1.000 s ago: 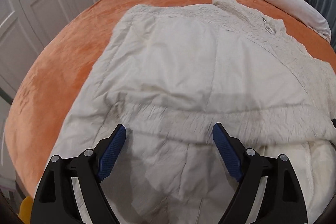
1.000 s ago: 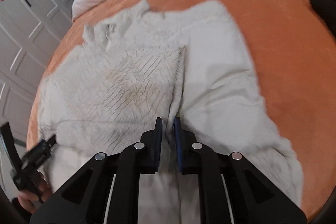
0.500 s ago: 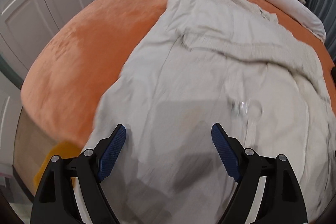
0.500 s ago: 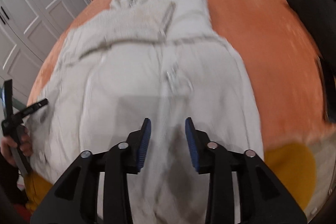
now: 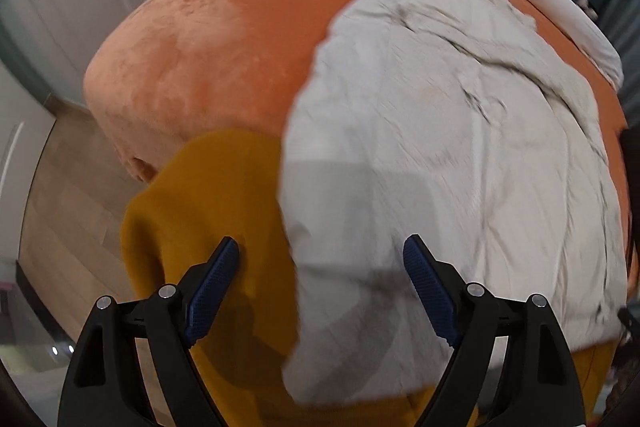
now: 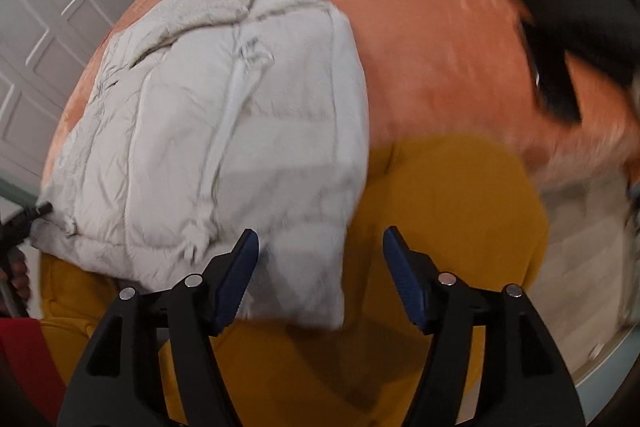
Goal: Fold large clothes
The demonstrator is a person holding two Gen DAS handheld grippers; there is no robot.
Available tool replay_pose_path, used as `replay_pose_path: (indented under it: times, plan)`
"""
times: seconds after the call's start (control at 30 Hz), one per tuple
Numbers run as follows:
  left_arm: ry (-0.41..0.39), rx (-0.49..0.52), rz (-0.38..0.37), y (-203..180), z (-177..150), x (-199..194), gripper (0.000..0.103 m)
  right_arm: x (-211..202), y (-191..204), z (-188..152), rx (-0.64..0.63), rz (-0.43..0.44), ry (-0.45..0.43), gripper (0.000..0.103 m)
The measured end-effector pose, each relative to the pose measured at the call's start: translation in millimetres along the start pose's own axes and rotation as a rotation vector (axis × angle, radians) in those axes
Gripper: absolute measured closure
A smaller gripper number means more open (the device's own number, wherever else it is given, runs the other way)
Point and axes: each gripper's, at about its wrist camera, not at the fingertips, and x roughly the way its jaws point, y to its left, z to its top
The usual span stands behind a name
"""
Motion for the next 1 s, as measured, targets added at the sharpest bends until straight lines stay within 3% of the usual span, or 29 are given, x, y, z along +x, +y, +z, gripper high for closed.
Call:
replay_pose_path:
  times: [0.17,0.23,0.27,0.33,0.37,0.4,0.43,0.53,0.63,0.73,0.8,0.9,1.0]
  plan:
    - [0.010,0.029,-0.070,-13,-15,-4,0.025,0,1,-13,0.059,0.106,0.000,0.040]
    - [0.010,0.025,-0.101,-16,-15,-3,0.039,4,9,-16,0.052,0.128,0.011,0.040]
    - [0.023,0.018,-0.126,-17,-14,-1,0.052,6,13,-17,0.040,0.121,0.010,0.043]
    - [0.024,0.000,-0.141,-16,-13,-1,0.064,9,20,-17,0.016,0.132,0.025,0.072]
    - [0.008,0.000,-0.149,-15,-13,-5,0.081,9,23,-17,0.009,0.134,0.023,0.077]
    - [0.001,0.004,-0.161,-15,-12,-9,0.092,5,25,-17,0.000,0.140,0.007,0.085]
    - [-0.005,0.004,-0.176,-13,-12,-13,0.095,1,26,-17,-0.005,0.147,-0.006,0.089]
    - [-0.051,0.023,-0.225,-14,-12,-39,0.099,-21,34,-17,-0.045,0.160,-0.060,0.092]
    - [-0.095,0.125,-0.233,-25,-16,-73,0.100,-44,42,-20,-0.137,0.156,-0.068,0.093]
    - [-0.161,0.133,-0.311,-23,-20,-120,0.100,-72,43,-28,-0.182,0.193,-0.087,0.093]
    - [-0.295,0.122,-0.402,-22,-21,-165,0.100,-103,44,-28,-0.165,0.255,-0.148,0.093]
    - [-0.486,0.099,-0.477,-30,-4,-215,0.100,-148,52,-7,-0.154,0.309,-0.304,0.093]
    - [-0.599,0.080,-0.461,-38,25,-230,0.099,-179,58,31,-0.174,0.306,-0.479,0.094]
